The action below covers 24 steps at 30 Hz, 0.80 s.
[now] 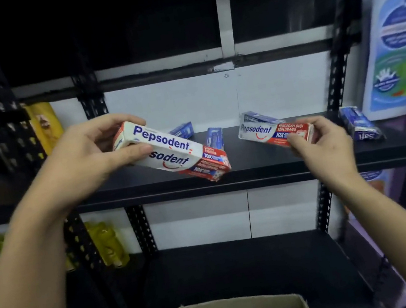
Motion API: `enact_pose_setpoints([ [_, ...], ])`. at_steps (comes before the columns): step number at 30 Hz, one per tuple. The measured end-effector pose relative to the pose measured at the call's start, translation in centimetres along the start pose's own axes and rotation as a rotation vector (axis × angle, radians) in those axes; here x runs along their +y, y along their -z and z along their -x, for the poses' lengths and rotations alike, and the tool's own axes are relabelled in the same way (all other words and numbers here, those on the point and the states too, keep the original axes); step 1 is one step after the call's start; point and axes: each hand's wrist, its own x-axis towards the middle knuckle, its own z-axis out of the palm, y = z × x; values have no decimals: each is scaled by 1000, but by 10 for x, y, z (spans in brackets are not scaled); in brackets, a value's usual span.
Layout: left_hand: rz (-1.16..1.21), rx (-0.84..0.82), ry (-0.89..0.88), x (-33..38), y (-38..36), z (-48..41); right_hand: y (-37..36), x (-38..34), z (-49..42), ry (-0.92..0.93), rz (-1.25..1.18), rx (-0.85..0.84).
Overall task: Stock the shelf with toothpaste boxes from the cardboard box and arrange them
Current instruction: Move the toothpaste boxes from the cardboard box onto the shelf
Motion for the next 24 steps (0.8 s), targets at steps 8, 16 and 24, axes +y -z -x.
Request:
enact_pose_setpoints([
  [8,-223,387,18,-59,-13,-16,-41,18,4,141,458,-314],
  [16,-336,497,147,-143,-73,-41,-72,25,-26,175,683,-443],
  [24,-668,309,266,-171,-99,-94,-115,43,-66,160,730,-481],
])
